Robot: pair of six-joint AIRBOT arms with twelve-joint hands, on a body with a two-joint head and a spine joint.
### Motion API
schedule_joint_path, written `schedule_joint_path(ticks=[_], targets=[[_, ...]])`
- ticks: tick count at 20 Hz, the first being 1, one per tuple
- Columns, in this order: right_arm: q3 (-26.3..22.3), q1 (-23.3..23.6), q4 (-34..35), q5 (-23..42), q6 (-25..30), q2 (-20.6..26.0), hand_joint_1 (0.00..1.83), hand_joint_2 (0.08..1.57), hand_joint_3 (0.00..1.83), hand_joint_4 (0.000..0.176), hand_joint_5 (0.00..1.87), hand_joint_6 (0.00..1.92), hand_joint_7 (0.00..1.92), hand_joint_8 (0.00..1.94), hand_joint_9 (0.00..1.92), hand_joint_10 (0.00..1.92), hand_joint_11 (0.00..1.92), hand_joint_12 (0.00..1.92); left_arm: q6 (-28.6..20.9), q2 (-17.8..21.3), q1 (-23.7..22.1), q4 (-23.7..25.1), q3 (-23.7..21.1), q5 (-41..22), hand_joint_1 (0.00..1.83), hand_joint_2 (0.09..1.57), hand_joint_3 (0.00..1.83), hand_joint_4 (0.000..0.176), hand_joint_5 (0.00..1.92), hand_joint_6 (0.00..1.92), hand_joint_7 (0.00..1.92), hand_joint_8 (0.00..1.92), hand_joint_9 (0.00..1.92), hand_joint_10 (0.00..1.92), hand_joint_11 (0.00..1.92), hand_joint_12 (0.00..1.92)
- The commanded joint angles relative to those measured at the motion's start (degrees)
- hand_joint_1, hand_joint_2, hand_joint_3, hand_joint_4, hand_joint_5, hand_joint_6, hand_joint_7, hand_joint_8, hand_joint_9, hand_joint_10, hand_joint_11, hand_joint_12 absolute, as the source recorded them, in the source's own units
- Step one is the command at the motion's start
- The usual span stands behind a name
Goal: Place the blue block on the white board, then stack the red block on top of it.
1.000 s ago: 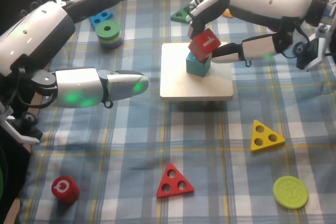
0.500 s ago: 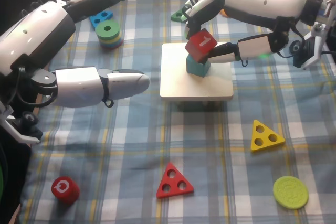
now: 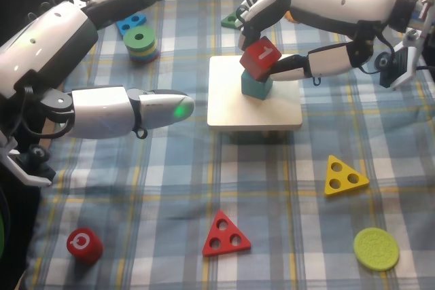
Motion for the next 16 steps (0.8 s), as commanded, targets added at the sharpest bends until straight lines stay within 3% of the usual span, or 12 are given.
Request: schedule_joint_path(ticks=[1, 15, 16], targets=[[0.17, 0.95, 2.0, 5.51, 0.18, -0.07, 1.16, 1.09, 0.0, 0.0, 1.03, 0.88, 0.85, 0.0, 0.69, 0.0, 0.14, 1.07, -0.52, 0.23, -0.78, 1.54, 0.04, -6.56, 0.78, 0.86, 0.0, 0.163, 0.31, 0.0, 0.3, 0.0, 0.24, 0.0, 0.0, 0.36], [0.12, 0.95, 1.99, 5.51, 0.33, -0.07, 1.1, 1.1, 0.0, 0.0, 1.0, 0.94, 0.83, 0.0, 0.68, 0.0, 0.14, 1.04, -0.52, 0.22, -0.79, 1.54, 0.08, -6.55, 0.76, 0.86, 0.0, 0.162, 0.31, 0.0, 0.29, 0.0, 0.23, 0.0, 0.0, 0.36], [0.13, 0.95, 1.99, 5.51, 0.33, -0.06, 1.09, 1.1, 0.0, 0.007, 1.0, 0.95, 0.82, 0.0, 0.68, 0.0, 0.14, 1.04, -0.52, 0.21, -0.79, 1.55, 0.09, -6.55, 0.77, 0.86, 0.0, 0.165, 0.31, 0.0, 0.29, 0.0, 0.23, 0.0, 0.0, 0.35]])
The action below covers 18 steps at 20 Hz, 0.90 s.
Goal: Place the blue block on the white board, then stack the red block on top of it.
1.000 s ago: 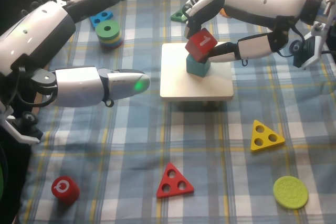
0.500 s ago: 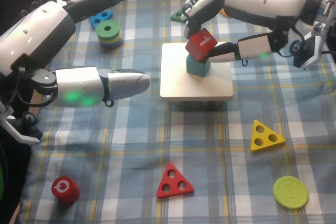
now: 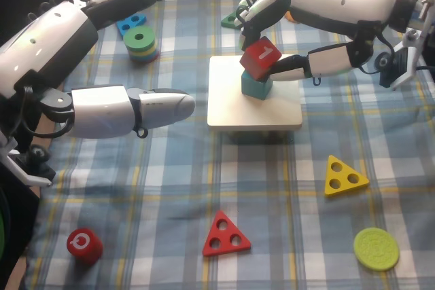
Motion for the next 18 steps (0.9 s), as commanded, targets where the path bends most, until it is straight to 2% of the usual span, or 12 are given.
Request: schedule_joint_path(ticks=[1, 3, 4, 6, 7, 8, 9, 10, 14, 15, 16, 18], targets=[[0.15, 0.95, 2.0, 5.54, 0.26, -0.05, 1.09, 1.1, 0.0, 0.01, 0.99, 0.95, 0.82, 0.0, 0.68, 0.0, 0.14, 1.04, -0.52, 0.21, -0.79, 1.55, 0.11, -6.55, 0.77, 0.85, 0.0, 0.166, 0.31, 0.0, 0.29, 0.0, 0.23, 0.0, 0.0, 0.35], [0.17, 0.95, 2.0, 5.54, 0.26, -0.05, 1.08, 1.11, 0.0, 0.019, 0.98, 0.97, 0.81, 0.0, 0.68, 0.0, 0.14, 1.03, -0.52, 0.2, -0.79, 1.55, 0.13, -6.55, 0.76, 0.85, 0.0, 0.16, 0.31, 0.0, 0.3, 0.0, 0.23, 0.0, 0.0, 0.37], [0.18, 0.95, 2.0, 5.54, 0.26, -0.04, 1.08, 1.11, 0.0, 0.025, 0.97, 0.99, 0.81, 0.0, 0.68, 0.0, 0.14, 1.01, -0.52, 0.2, -0.79, 1.55, 0.13, -6.54, 0.75, 0.85, 0.0, 0.163, 0.31, 0.0, 0.3, 0.0, 0.23, 0.0, 0.0, 0.37], [0.19, 0.95, 2.01, 5.54, 0.26, 0.0, 1.08, 1.11, 0.0, 0.007, 0.97, 0.99, 0.82, 0.0, 0.68, 0.0, 0.15, 1.01, -0.52, 0.2, -0.79, 1.55, 0.15, -6.54, 0.75, 0.85, 0.0, 0.164, 0.31, 0.0, 0.3, 0.0, 0.24, 0.0, 0.0, 0.37], [0.19, 0.95, 2.01, 5.54, 0.26, 0.01, 1.08, 1.11, 0.0, 0.006, 0.97, 0.99, 0.82, 0.0, 0.68, 0.0, 0.15, 1.01, -0.52, 0.2, -0.79, 1.55, 0.16, -6.54, 0.75, 0.85, 0.0, 0.164, 0.31, 0.0, 0.3, 0.0, 0.23, 0.0, 0.0, 0.37], [0.19, 0.95, 2.01, 5.54, 0.26, 0.03, 1.08, 1.11, 0.0, 0.006, 0.97, 0.99, 0.81, 0.0, 0.68, 0.0, 0.15, 1.01, -0.52, 0.2, -0.79, 1.55, 0.17, -6.54, 0.75, 0.86, 0.0, 0.156, 0.31, 0.0, 0.3, 0.0, 0.24, 0.0, 0.0, 0.37], [0.19, 0.95, 2.01, 5.54, 0.26, 0.09, 1.08, 1.11, 0.0, 0.007, 0.97, 0.99, 0.81, 0.0, 0.67, 0.0, 0.14, 1.01, -0.52, 0.19, -0.79, 1.55, 0.19, -6.54, 0.75, 0.85, 0.0, 0.165, 0.31, 0.0, 0.3, 0.0, 0.24, 0.0, 0.0, 0.37], [0.19, 0.95, 2.01, 5.54, 0.26, 0.16, 1.09, 1.11, 0.0, 0.0, 0.97, 1.0, 0.81, 0.0, 0.68, 0.0, 0.15, 1.01, -0.52, 0.18, -0.79, 1.55, 0.19, -6.54, 0.75, 0.85, 0.0, 0.163, 0.31, 0.0, 0.3, 0.0, 0.24, 0.0, 0.0, 0.37], [0.17, 0.96, 2.04, 5.54, 0.26, 0.3, 1.09, 1.11, 0.0, 0.0, 0.97, 1.0, 0.83, 0.01, 0.7, 0.01, 0.16, 1.0, -0.52, 0.17, -0.8, 1.55, 0.2, -6.55, 0.76, 0.86, 0.0, 0.16, 0.31, 0.0, 0.31, 0.0, 0.24, 0.0, 0.0, 0.37], [0.15, 0.96, 2.05, 5.54, 0.26, 0.31, 1.07, 1.03, 0.0, 0.0, 0.88, 0.17, 0.82, 0.0, 0.69, 0.0, 0.17, 0.95, -0.52, 0.16, -0.8, 1.55, 0.2, -6.55, 0.76, 0.86, 0.0, 0.154, 0.31, 0.0, 0.3, 0.0, 0.24, 0.0, 0.0, 0.37], [0.15, 0.96, 2.05, 5.54, 0.26, 0.31, 1.07, 1.03, 0.0, 0.0, 0.88, 0.17, 0.82, 0.0, 0.69, 0.0, 0.17, 0.95, -0.52, 0.16, -0.8, 1.55, 0.2, -6.55, 0.76, 0.86, 0.0, 0.154, 0.31, 0.0, 0.3, 0.0, 0.24, 0.0, 0.0, 0.37], [0.12, 0.96, 2.05, 5.54, 0.26, 0.31, 1.07, 1.02, 0.0, 0.0, 0.91, 0.04, 0.81, 0.0, 0.69, 0.0, 0.19, 0.95, -0.52, 0.16, -0.81, 1.55, 0.2, -6.55, 0.77, 0.85, 0.0, 0.158, 0.31, 0.0, 0.31, 0.0, 0.24, 0.0, 0.0, 0.39]])
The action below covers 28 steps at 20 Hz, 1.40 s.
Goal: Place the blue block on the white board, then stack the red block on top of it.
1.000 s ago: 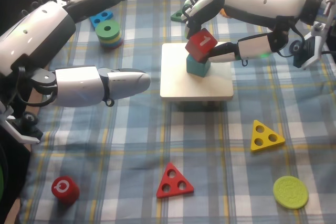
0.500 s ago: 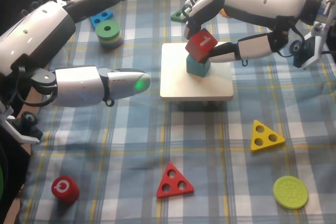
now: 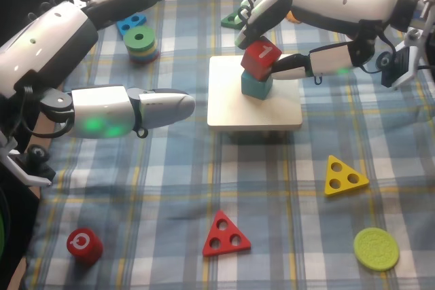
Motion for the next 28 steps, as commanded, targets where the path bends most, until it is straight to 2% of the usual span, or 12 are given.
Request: schedule_joint_path(ticks=[1, 8, 14, 16, 17, 18, 19, 21, 23, 24, 25, 28], targets=[[0.11, 0.96, 2.08, 5.61, 0.26, 0.12, 1.06, 1.02, 0.0, 0.0, 0.91, 0.03, 0.81, 0.0, 0.69, 0.0, 0.19, 0.95, -0.52, 0.16, -0.77, 1.55, 0.17, -6.57, 0.77, 0.86, 0.0, 0.16, 0.31, 0.0, 0.31, 0.0, 0.24, 0.0, 0.0, 0.39], [-0.12, 0.96, 2.07, 5.61, 0.26, 0.22, 1.04, 1.02, 0.0, 0.0, 0.87, 0.0, 0.74, 0.0, 0.65, 0.0, 0.16, 0.93, -0.52, 0.14, -0.8, 1.54, 0.17, -6.59, 0.77, 0.86, 0.0, 0.154, 0.3, 0.0, 0.3, 0.0, 0.23, 0.0, 0.0, 0.37], [-0.63, 0.96, 3.07, 6.0, 0.26, 0.83, 1.01, 0.98, 0.0, 0.0, 0.58, 0.0, 0.6, 0.0, 0.59, 0.0, 0.12, 1.02, -0.53, 0.14, -0.84, 1.54, 0.12, -6.96, 0.78, 0.86, 0.0, 0.148, 0.32, 0.0, 0.31, 0.0, 0.25, 0.0, 0.0, 0.41], [-1.43, 0.95, 4.43, 7.68, 0.26, 2.05, 0.97, 0.96, 0.0, 0.021, 0.37, 0.0, 0.42, 0.0, 0.47, 0.0, 0.01, 0.99, -0.54, 0.24, -0.86, 1.54, 0.09, -7.31, 0.76, 0.86, 0.0, 0.157, 0.31, 0.0, 0.31, 0.0, 0.25, 0.0, 0.0, 0.41], [-2.32, 0.9, 5.81, 10.15, 0.26, 3.44, 0.93, 0.95, 0.0, 0.058, 0.23, 0.0, 0.3, 0.0, 0.35, 0.0, 0.0, 0.91, -0.97, 0.49, -0.86, 1.55, 0.1, -7.86, 0.78, 0.87, 0.0, 0.157, 0.3, 0.0, 0.3, 0.0, 0.24, 0.0, 0.0, 0.36], [-3.59, -0.14, 8.12, 13.06, 0.16, 5.73, 0.8, 0.97, 0.0, 0.088, 0.02, 0.0, 0.06, 0.0, 0.08, 0.0, 0.0, 0.46, -3.18, 1.04, -0.86, 1.97, 0.34, -9.05, 0.8, 0.88, 0.0, 0.15, 0.32, 0.0, 0.27, 0.0, 0.23, 0.0, 0.0, 0.38], [-4.96, -2.28, 11.73, 16.81, -0.64, 7.37, 0.65, 0.99, 0.01, 0.119, 0.0, 0.0, 0.01, 0.0, 0.02, 0.0, 0.0, 0.09, -6.72, 1.49, -0.56, 2.7, 0.92, -10.58, 0.79, 0.87, 0.0, 0.135, 0.31, 0.0, 0.28, 0.0, 0.23, 0.0, 0.0, 0.53], [-8.52, -7.73, 20.3, 26.15, -4.08, 11.15, 0.54, 0.99, 0.0, 0.169, 0.0, 0.0, 0.0, 0.0, 0.0, 0.0, 0.0, 0.0, -17.01, 1.92, 0.81, 3.8, 2.7, -13.67, 0.78, 0.87, 0.0, 0.087, 0.29, 0.0, 0.26, 0.0, 0.21, 0.0, 0.0, 0.56], [-11.76, -12.85, 26.11, 34.93, -6.76, 13.97, 0.53, 1.03, 0.02, 0.172, 0.0, 0.0, 0.0, 0.0, 0.0, 0.0, 0.0, 0.0, -25.99, 2.0, 2.15, 4.86, 4.26, -17.13, 0.78, 0.88, 0.0, 0.059, 0.23, 0.0, 0.2, 0.0, 0.16, 0.0, 0.0, 0.49], [-13.41, -15.55, 28.53, 39.27, -7.84, 15.25, 0.53, 1.05, 0.02, 0.175, 0.0, 0.0, 0.0, 0.0, 0.0, 0.0, 0.0, 0.0, -30.13, 2.23, 2.83, 5.58, 4.74, -19.43, 0.79, 0.89, 0.0, 0.094, 0.15, 0.0, 0.15, 0.01, 0.09, 0.01, 0.0, 0.3], [-15.06, -18.77, 31.21, 44.27, -8.92, 16.39, 0.57, 1.07, 0.02, 0.176, 0.0, 0.0, 0.0, 0.0, 0.0, 0.0, 0.0, 0.0, -34.6, 2.73, 3.92, 6.36, 5.07, -22.66, 0.76, 0.89, 0.0, 0.1, 0.05, 0.0, 0.09, 0.0, 0.03, 0.0, 0.0, 0.19], [-16.78, -25.37, 37.26, 55.92, -9.38, 17.02, 0.74, 1.19, 0.02, 0.108, 0.04, 0.01, 0.05, 0.01, 0.01, 0.0, 0.01, 0.01, -42.7, 3.34, 7.64, 6.77, 5.42, -31.97, 0.7, 0.83, 0.0, 0.092, 0.01, 0.0, 0.17, 0.01, 0.16, 0.01, 0.0, 0.45]])
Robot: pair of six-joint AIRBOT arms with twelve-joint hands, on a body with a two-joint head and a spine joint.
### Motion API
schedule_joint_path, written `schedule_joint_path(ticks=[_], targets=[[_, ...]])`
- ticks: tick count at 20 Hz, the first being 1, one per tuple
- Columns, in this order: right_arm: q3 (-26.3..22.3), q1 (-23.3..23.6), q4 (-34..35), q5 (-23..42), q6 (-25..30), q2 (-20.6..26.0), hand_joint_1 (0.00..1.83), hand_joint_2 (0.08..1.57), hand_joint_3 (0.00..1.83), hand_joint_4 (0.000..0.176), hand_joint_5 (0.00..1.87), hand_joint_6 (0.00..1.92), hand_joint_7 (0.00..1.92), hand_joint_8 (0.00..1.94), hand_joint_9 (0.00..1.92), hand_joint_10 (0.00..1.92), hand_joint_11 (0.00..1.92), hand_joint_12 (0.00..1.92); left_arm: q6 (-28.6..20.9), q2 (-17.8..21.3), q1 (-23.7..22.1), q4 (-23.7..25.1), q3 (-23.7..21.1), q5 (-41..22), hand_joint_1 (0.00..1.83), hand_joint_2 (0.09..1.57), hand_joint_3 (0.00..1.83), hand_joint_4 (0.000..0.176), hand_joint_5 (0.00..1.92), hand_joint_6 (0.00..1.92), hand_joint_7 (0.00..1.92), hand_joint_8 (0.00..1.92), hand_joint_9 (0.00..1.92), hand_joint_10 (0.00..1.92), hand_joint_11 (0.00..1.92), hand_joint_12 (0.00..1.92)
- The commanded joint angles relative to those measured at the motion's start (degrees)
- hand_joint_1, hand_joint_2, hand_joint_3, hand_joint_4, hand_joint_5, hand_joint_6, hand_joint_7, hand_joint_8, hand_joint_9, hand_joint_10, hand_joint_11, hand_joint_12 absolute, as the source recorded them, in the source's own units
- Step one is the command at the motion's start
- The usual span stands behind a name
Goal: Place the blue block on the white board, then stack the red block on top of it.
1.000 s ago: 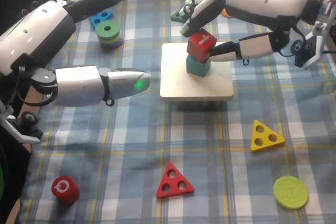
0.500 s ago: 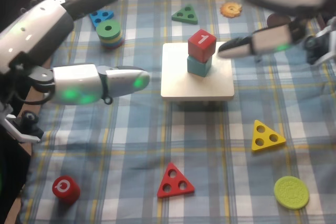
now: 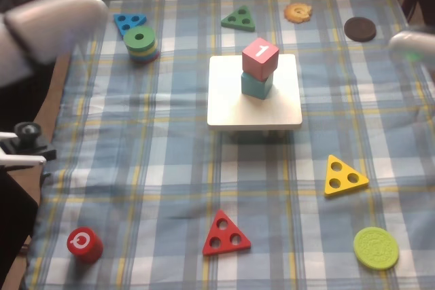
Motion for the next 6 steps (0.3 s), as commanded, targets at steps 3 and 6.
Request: schedule_joint_path(ticks=[3, 6], targets=[[-1.64, 0.2, 1.93, 13.87, -2.32, 1.23, 0.73, 1.16, 0.0, 0.023, 0.15, 0.01, 0.34, 0.02, 0.39, 0.02, 0.23, 0.29, -8.78, -0.18, 1.45, 1.35, 1.57, -16.16, 0.47, 0.98, 0.01, 0.044, 0.01, 0.0, 0.3, 0.0, 0.3, 0.0, 0.0, 0.83], [-3.8, 1.25, -0.09, 13.96, -3.81, 1.66, 0.13, 1.26, 0.01, 0.129, 0.08, 0.01, 0.03, 0.0, 0.04, 0.0, 0.0, 0.06, -12.36, -0.99, -0.09, 3.86, 2.8, -18.27, 0.04, 1.2, 0.02, 0.078, 0.18, 0.04, 0.18, 0.0, 0.24, 0.0, 0.0, 0.35]])
